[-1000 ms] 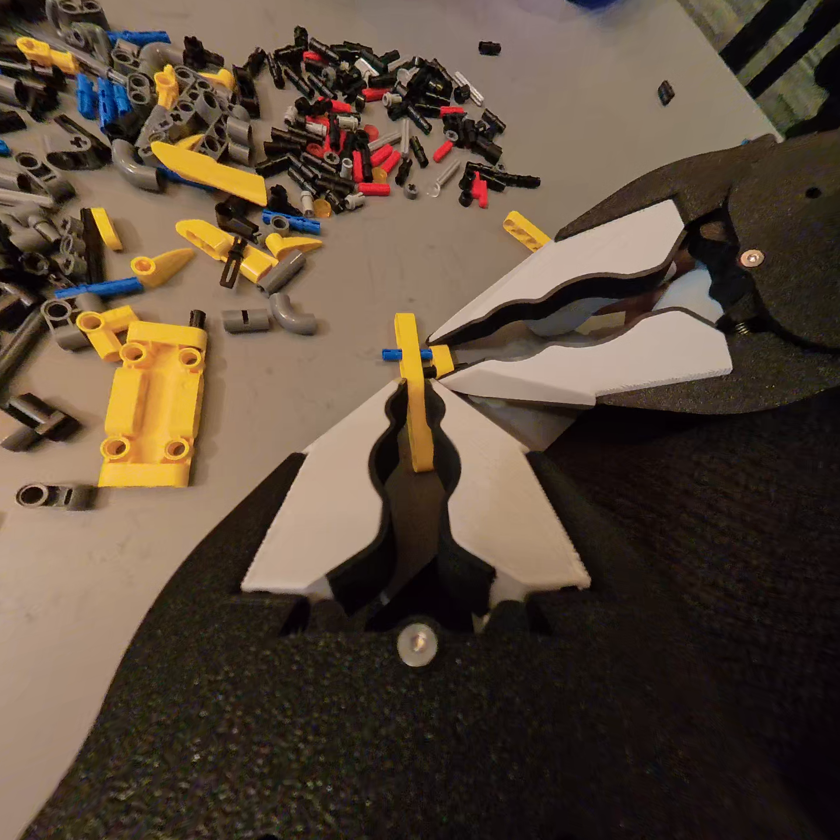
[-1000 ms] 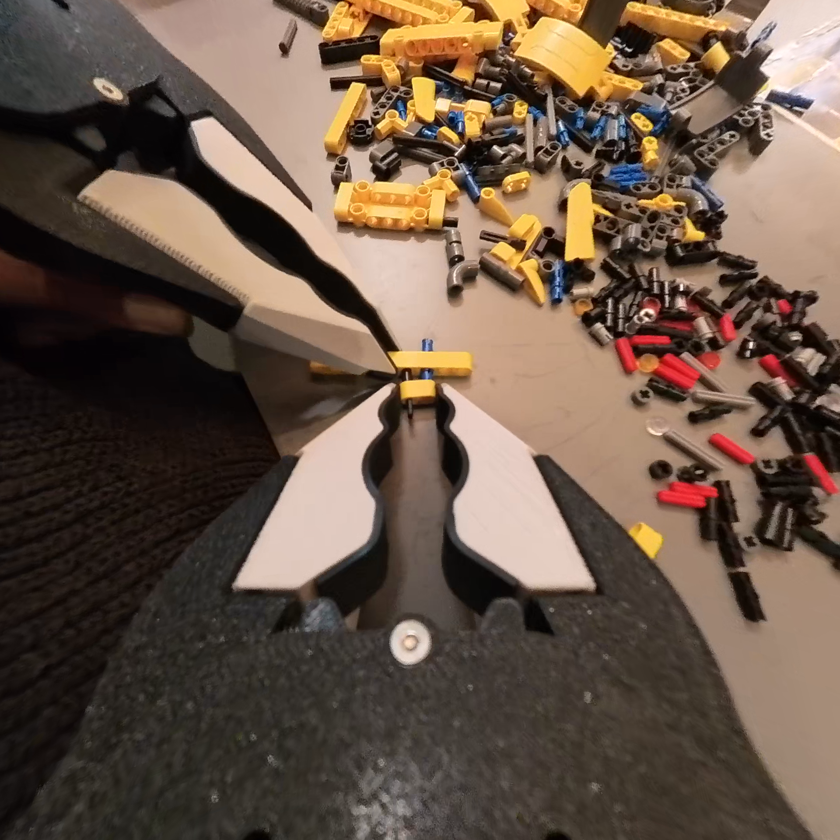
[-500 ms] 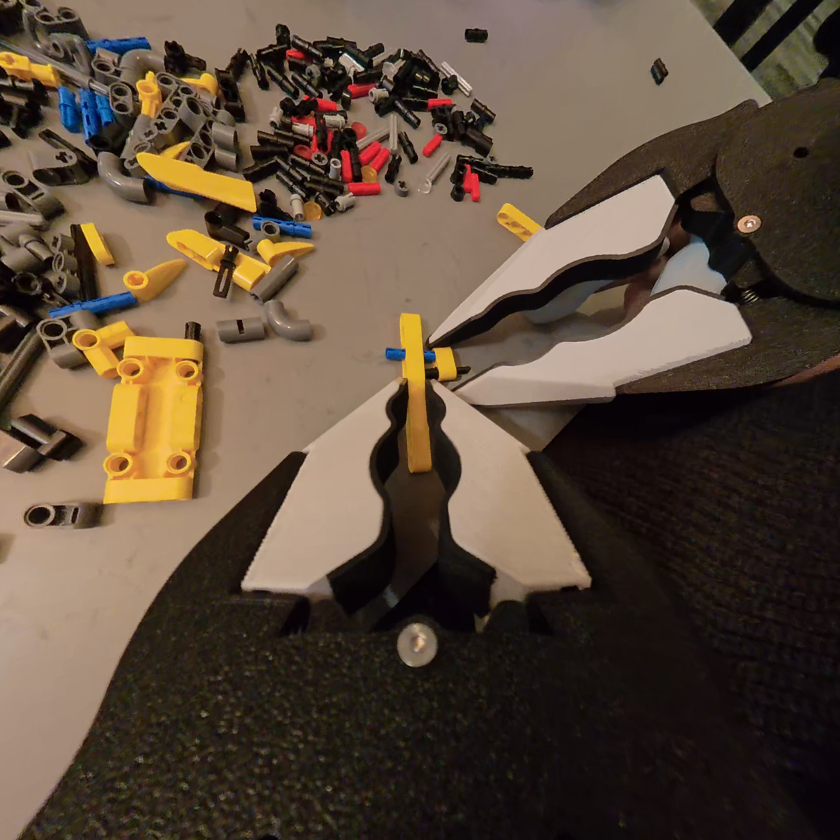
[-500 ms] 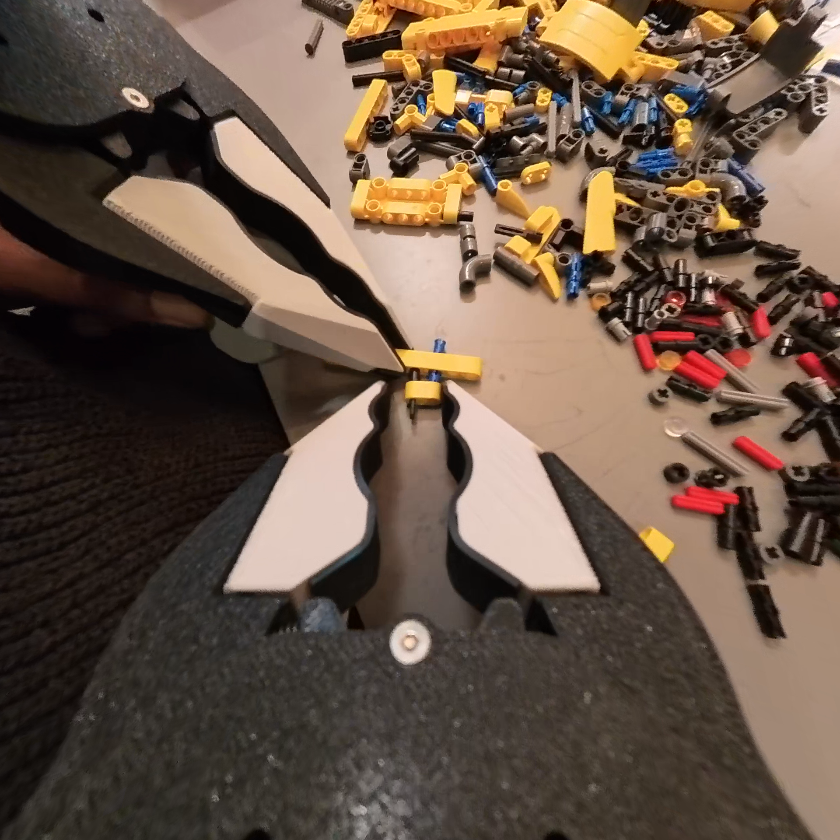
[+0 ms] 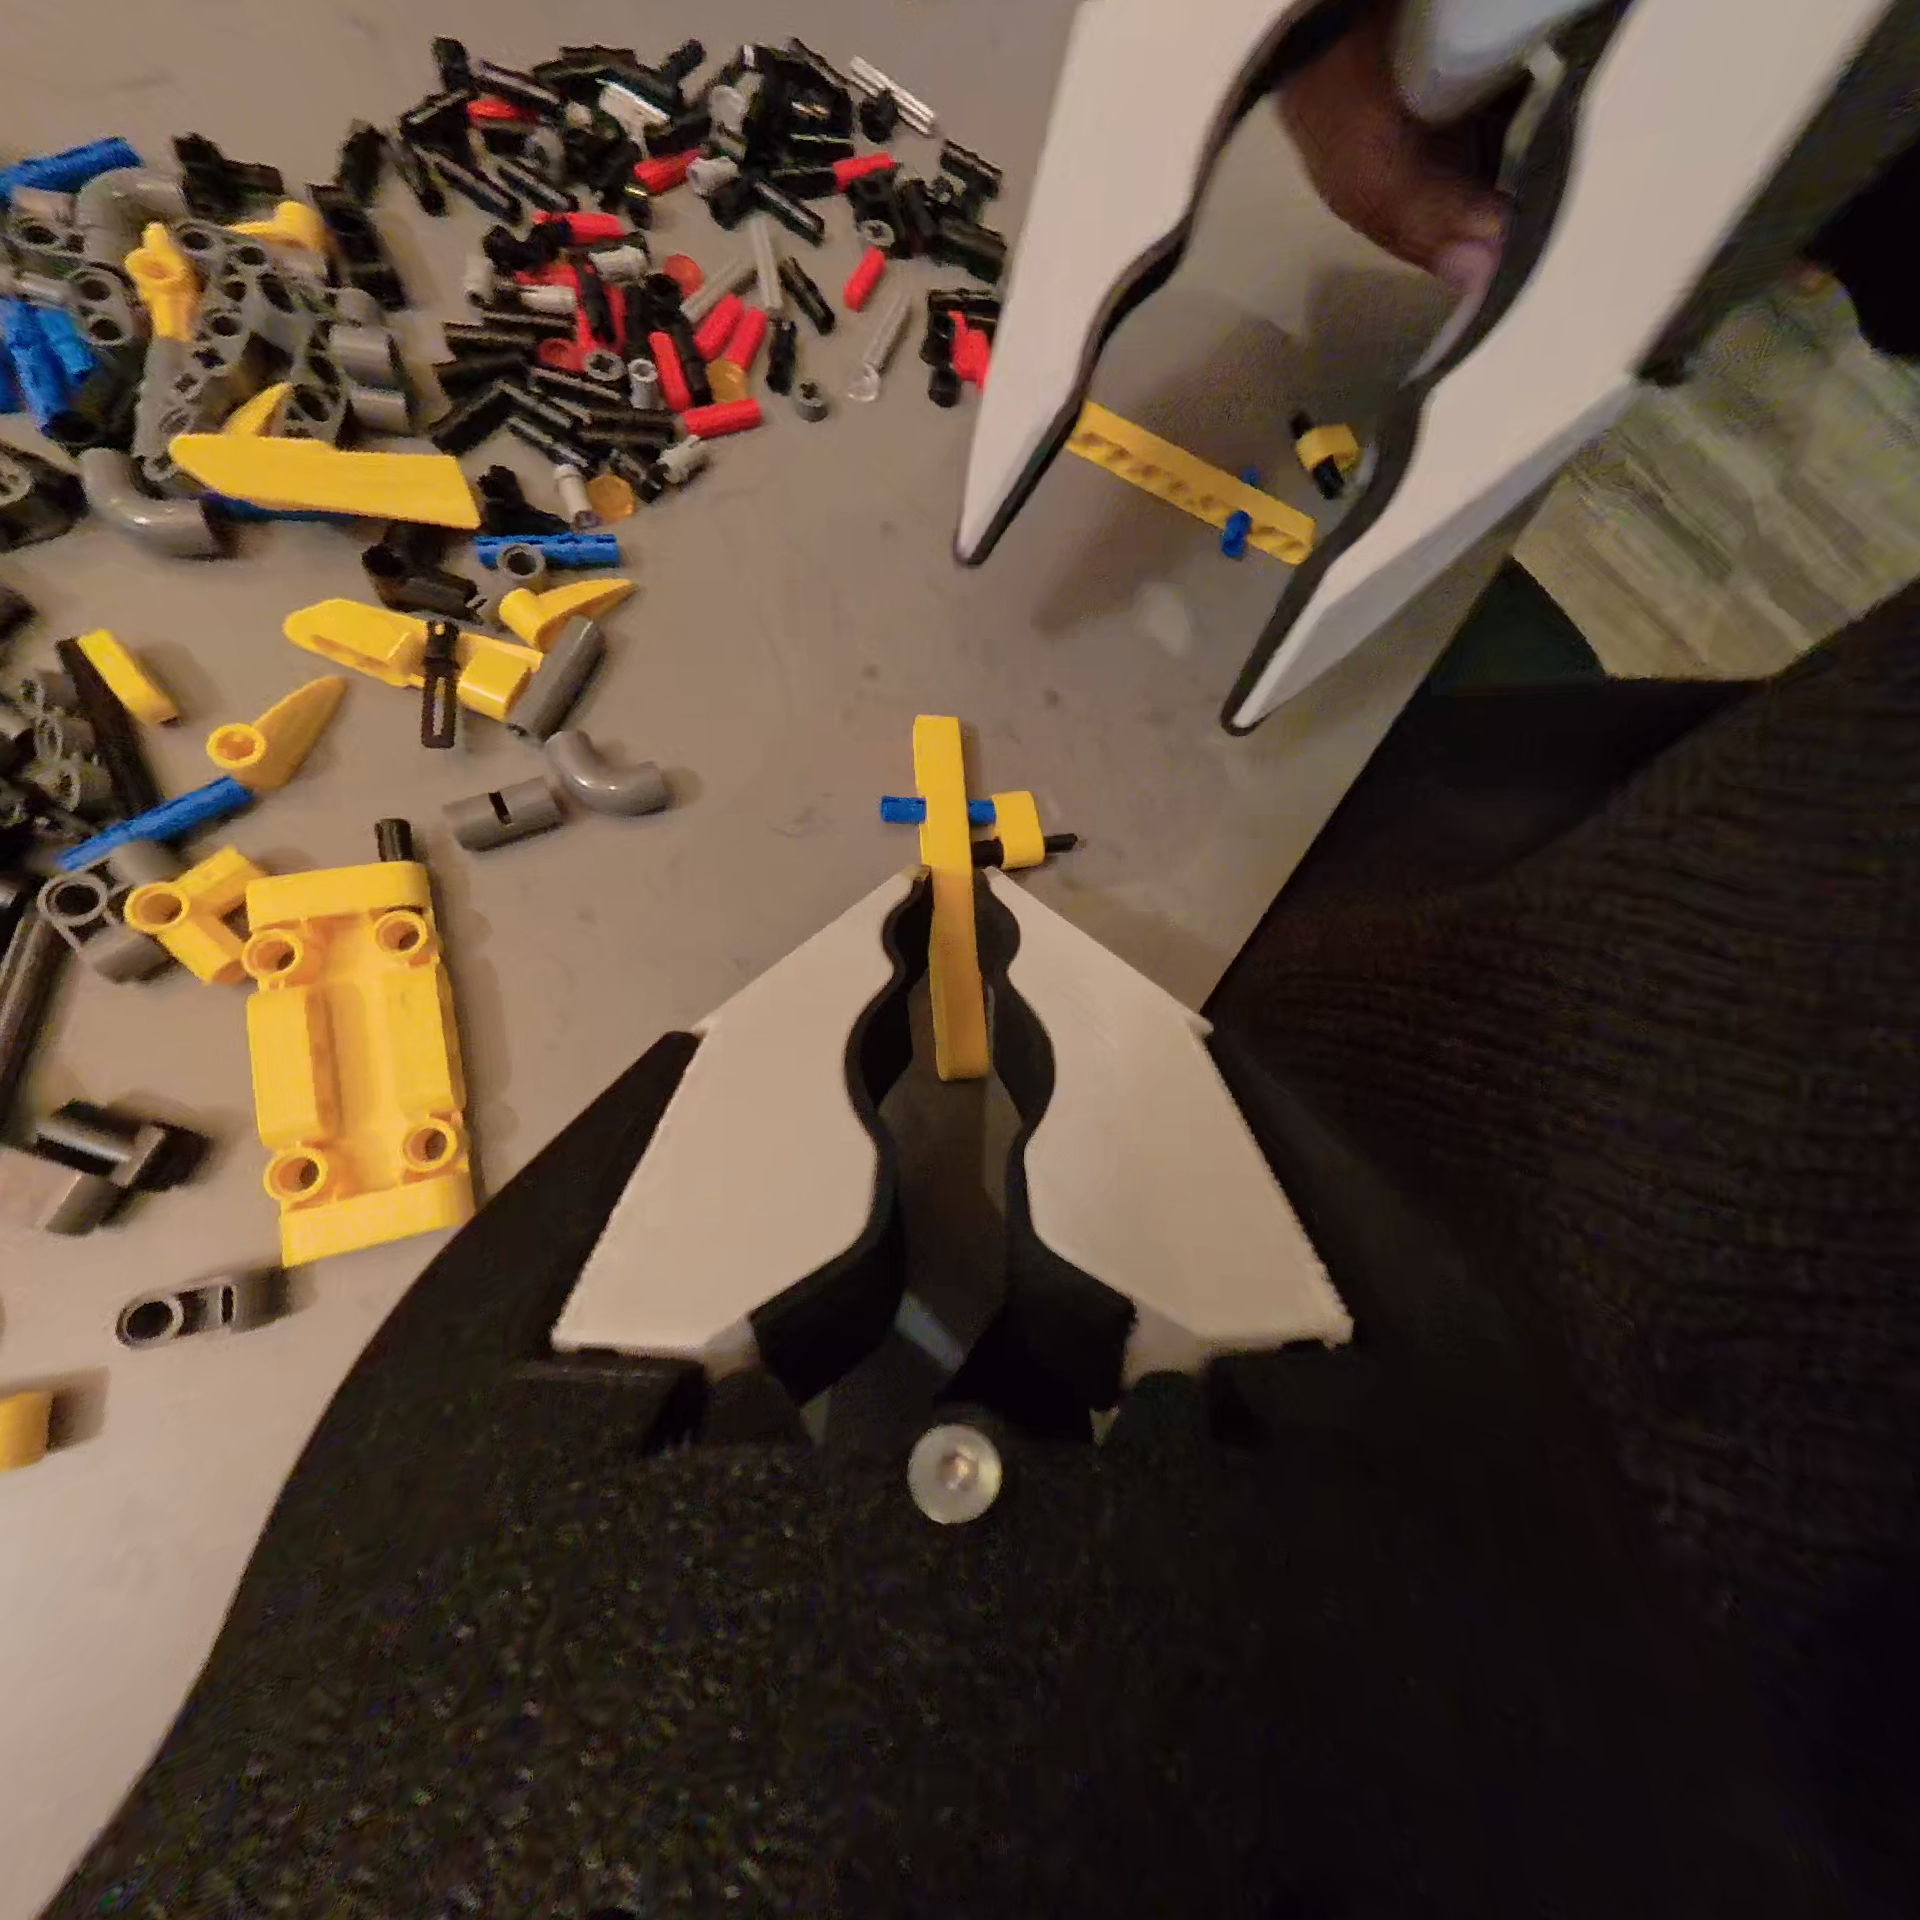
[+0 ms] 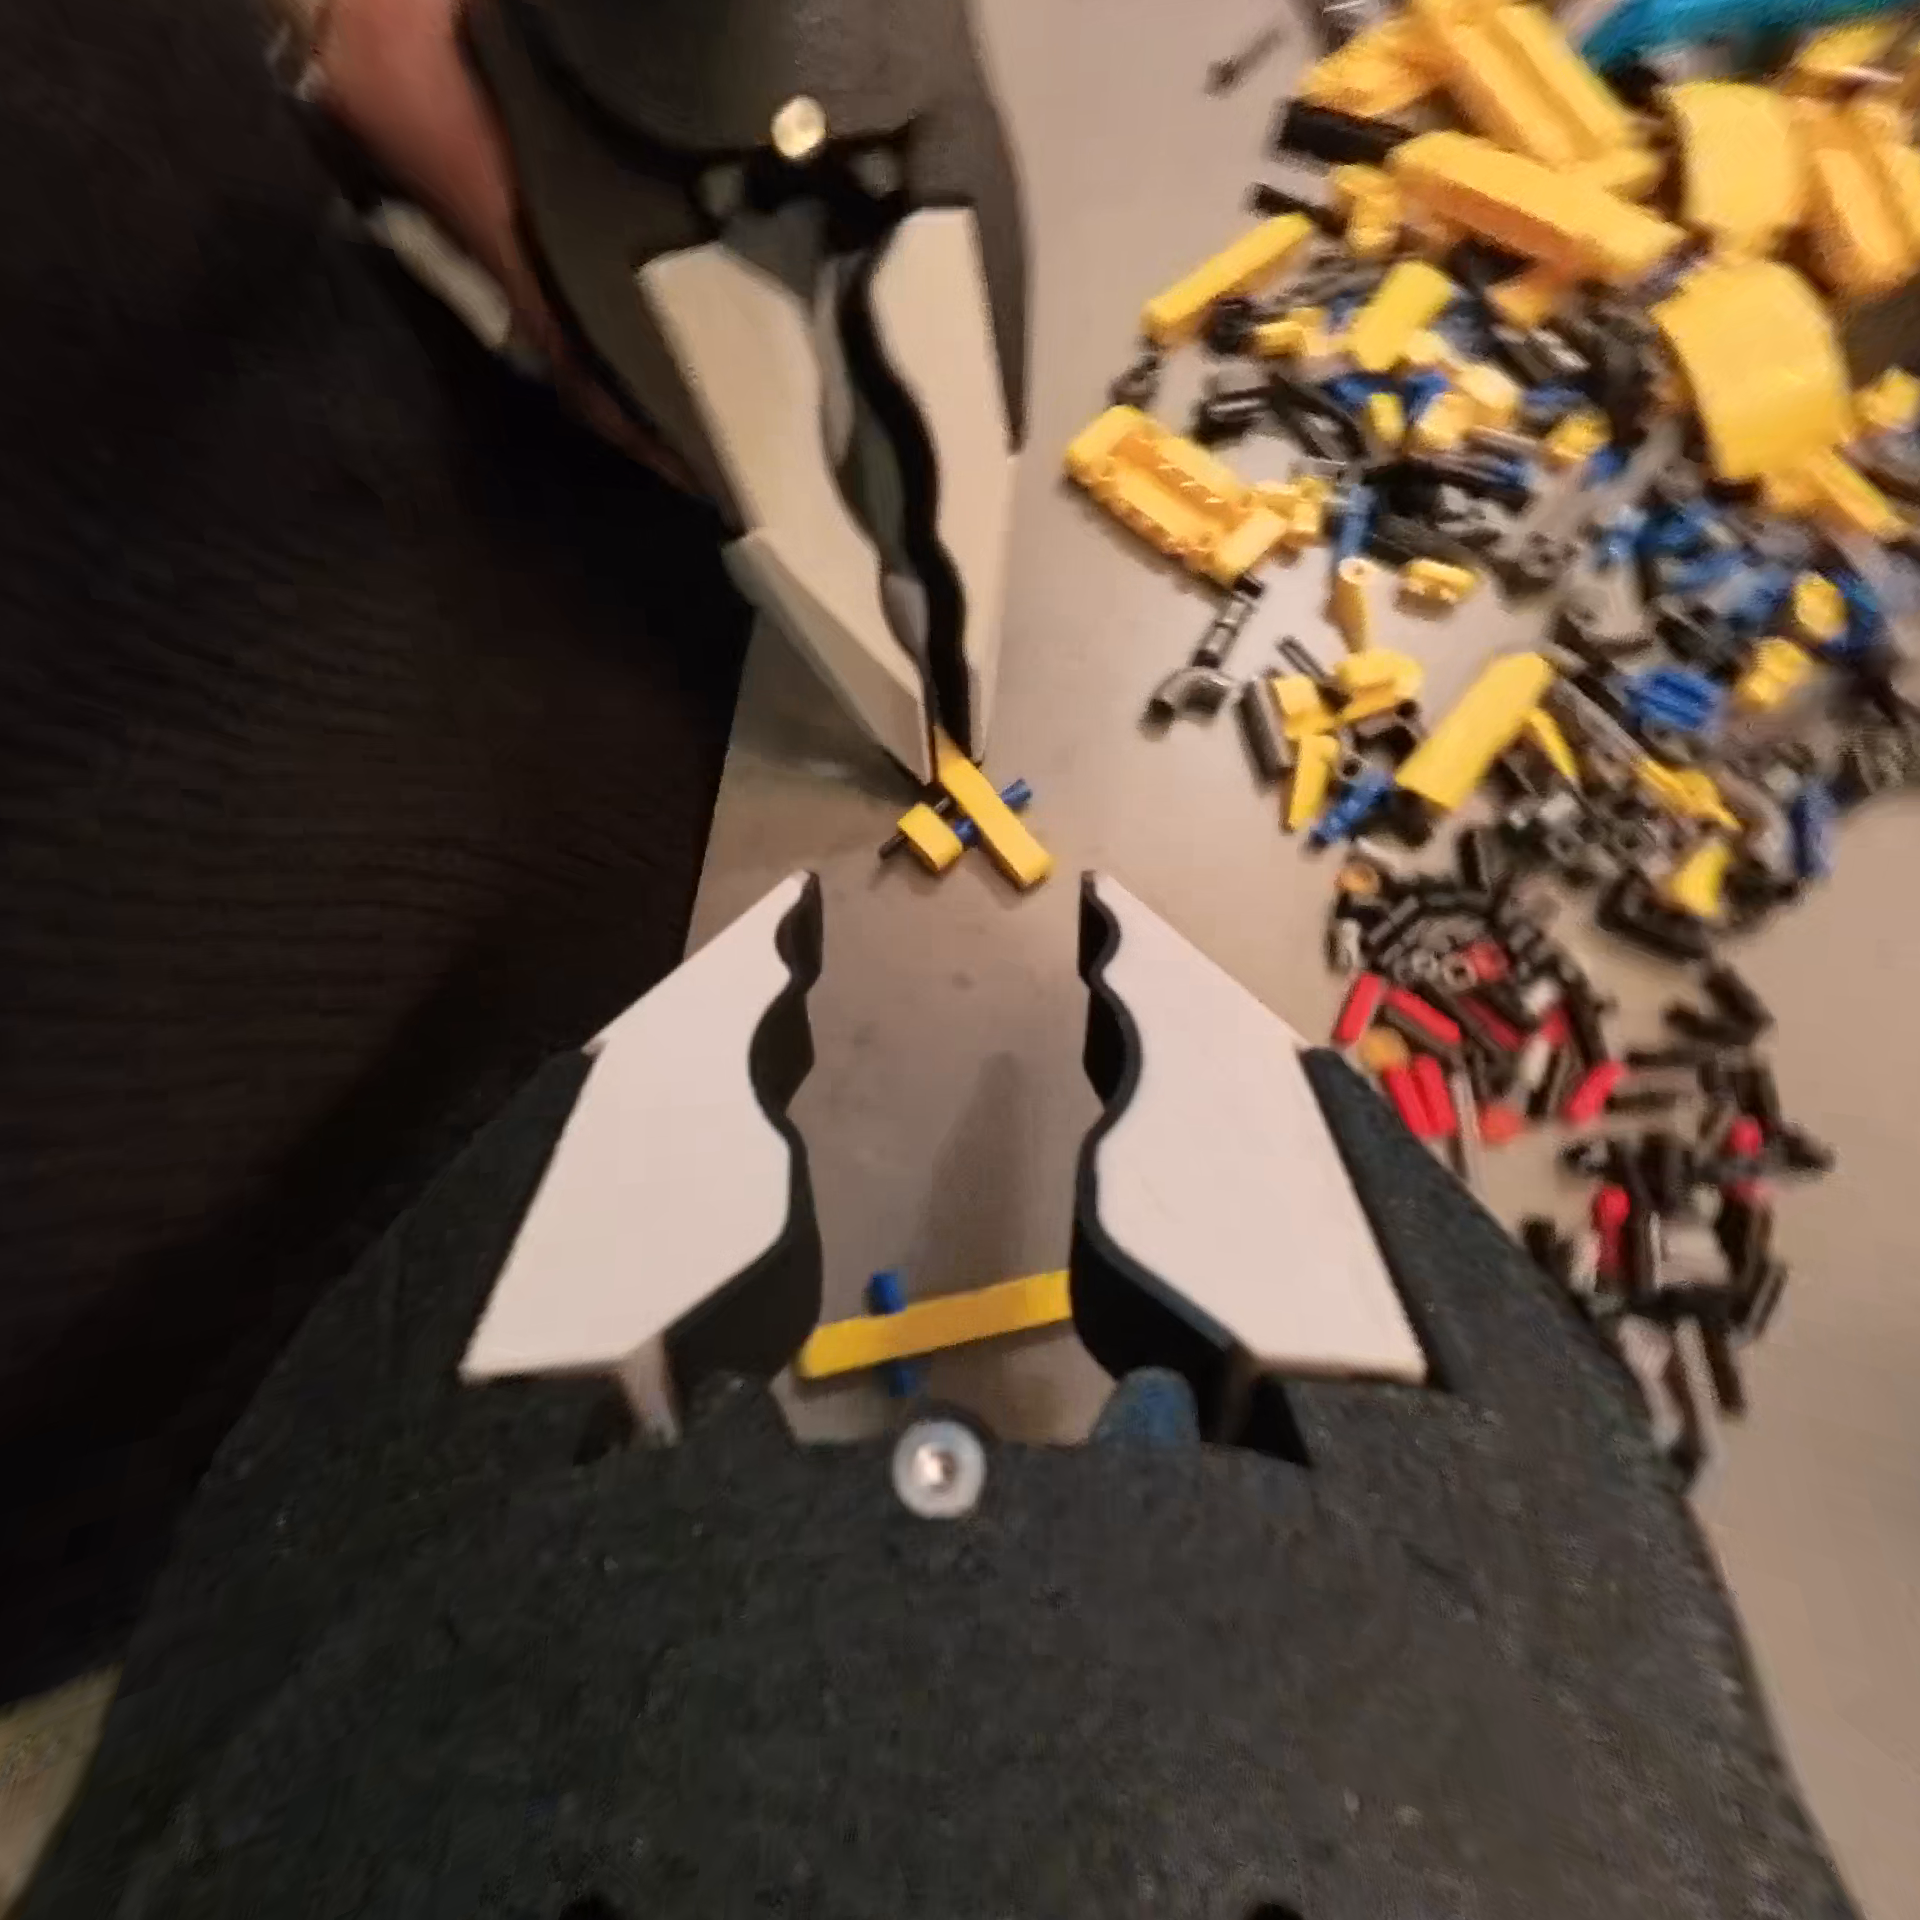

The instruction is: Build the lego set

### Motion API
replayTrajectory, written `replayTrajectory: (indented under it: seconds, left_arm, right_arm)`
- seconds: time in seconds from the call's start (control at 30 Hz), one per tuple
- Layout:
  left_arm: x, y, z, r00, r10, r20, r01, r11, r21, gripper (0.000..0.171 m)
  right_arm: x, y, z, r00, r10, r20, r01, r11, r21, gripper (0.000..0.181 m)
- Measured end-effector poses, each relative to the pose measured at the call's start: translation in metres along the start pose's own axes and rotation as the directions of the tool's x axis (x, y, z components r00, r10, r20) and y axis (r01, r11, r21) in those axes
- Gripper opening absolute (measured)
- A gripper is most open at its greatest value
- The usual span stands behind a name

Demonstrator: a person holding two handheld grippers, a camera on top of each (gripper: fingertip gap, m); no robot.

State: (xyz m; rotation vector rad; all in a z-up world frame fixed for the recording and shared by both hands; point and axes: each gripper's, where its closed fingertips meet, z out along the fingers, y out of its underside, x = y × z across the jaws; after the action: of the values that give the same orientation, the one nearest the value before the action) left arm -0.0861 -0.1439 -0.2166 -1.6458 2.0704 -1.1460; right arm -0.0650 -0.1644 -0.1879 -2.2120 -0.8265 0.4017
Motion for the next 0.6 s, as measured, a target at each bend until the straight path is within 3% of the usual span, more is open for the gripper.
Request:
replayTrajectory:
  seconds: [0.2,0.43,0.6]
  left_arm:
    - [0.004,0.003,-0.002,0.992,0.073,-0.106,-0.079,0.995,-0.056,0.008]
    - [0.005,0.004,-0.002,0.976,0.141,-0.169,-0.155,0.985,-0.071,0.008]
    - [0.005,0.004,-0.003,0.975,0.085,-0.206,-0.105,0.991,-0.086,0.009]
  right_arm:
    - [-0.006,0.009,0.025,0.957,-0.124,0.263,0.141,0.989,-0.045,0.049]
    - [-0.004,0.007,0.035,0.963,-0.148,0.226,0.158,0.987,-0.026,0.038]
    - [-0.002,0.006,0.037,0.977,-0.125,0.171,0.13,0.991,-0.017,0.029]
